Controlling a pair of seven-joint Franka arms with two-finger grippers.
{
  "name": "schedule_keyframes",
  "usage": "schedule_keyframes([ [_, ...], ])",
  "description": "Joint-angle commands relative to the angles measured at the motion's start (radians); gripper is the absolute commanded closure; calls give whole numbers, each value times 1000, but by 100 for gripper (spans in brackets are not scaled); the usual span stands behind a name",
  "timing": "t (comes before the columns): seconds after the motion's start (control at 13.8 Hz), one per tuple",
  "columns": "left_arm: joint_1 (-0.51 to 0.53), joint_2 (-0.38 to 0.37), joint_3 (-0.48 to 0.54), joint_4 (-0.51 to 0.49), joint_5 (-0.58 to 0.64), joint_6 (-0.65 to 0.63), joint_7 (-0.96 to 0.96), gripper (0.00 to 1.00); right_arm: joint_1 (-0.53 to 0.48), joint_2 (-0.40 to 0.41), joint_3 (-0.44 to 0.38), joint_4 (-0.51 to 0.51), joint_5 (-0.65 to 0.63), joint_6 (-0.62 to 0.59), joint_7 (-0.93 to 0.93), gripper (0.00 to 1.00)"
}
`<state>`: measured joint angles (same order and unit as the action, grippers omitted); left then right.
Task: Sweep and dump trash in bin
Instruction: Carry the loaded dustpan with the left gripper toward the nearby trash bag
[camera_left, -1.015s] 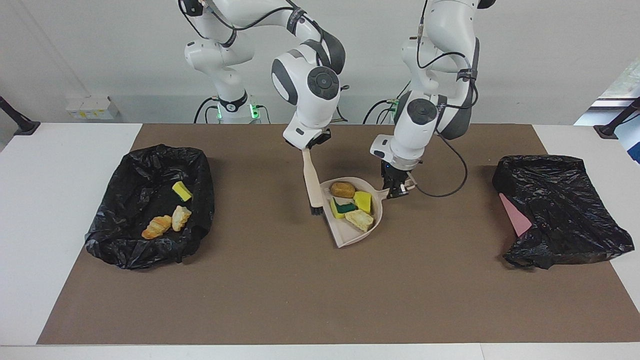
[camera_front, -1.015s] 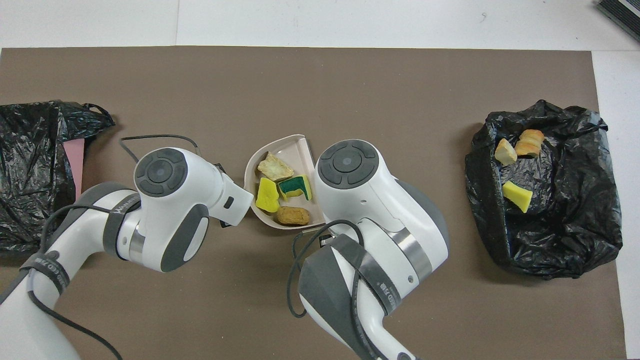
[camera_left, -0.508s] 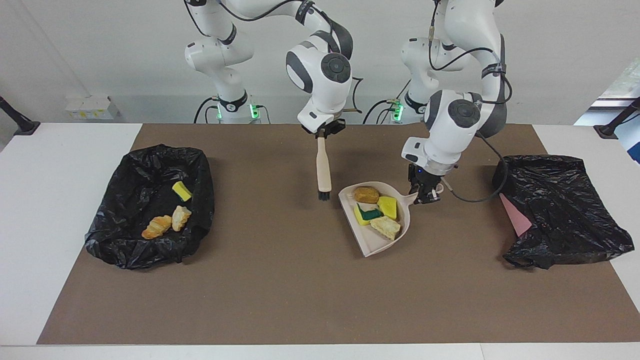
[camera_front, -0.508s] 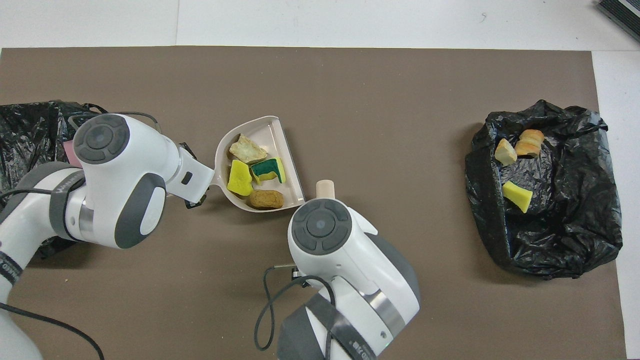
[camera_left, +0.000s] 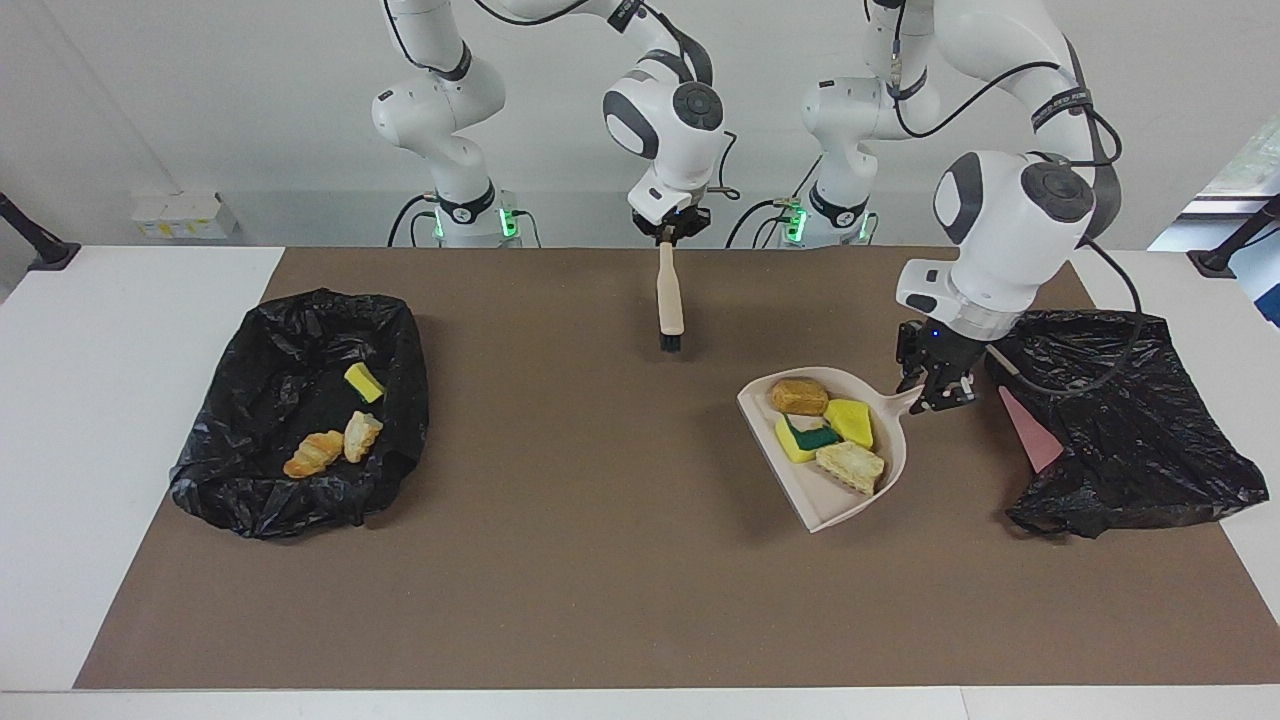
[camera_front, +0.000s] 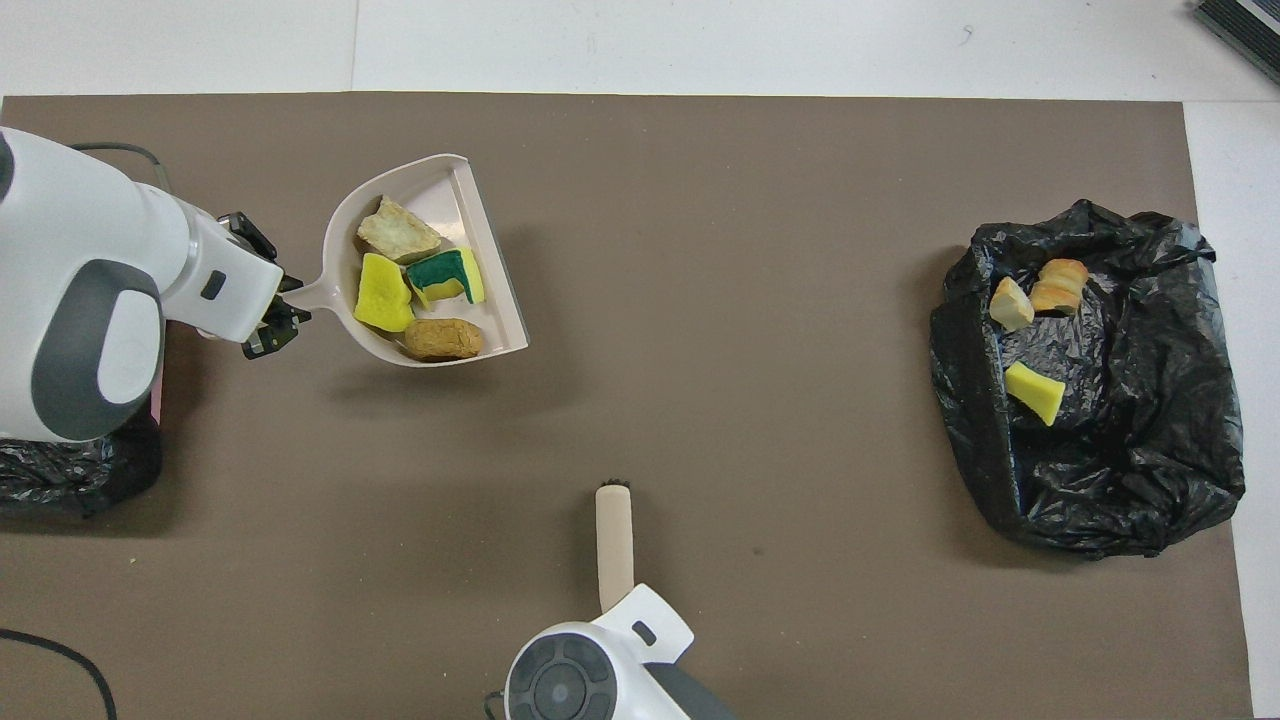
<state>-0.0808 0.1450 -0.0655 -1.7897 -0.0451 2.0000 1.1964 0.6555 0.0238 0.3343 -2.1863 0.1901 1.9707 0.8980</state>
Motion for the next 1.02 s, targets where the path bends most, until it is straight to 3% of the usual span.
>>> schedule_keyframes([
  [0.0, 65, 11, 0, 91, -9, -102, 78, 100, 21, -71, -3, -91, 78, 33, -1, 100],
  [0.44, 327, 11, 1, 122, 5, -170, 449, 100, 26, -96, -3, -154, 121, 91, -88, 100],
  [0.65, 430, 15, 1, 150, 11, -190, 534, 100, 27, -94, -3, -176, 135, 123, -106, 100],
  [0.94, 527, 48, 6, 216, 138, -201, 630, 100, 26, -91, -3, -184, 137, 135, -128, 100],
])
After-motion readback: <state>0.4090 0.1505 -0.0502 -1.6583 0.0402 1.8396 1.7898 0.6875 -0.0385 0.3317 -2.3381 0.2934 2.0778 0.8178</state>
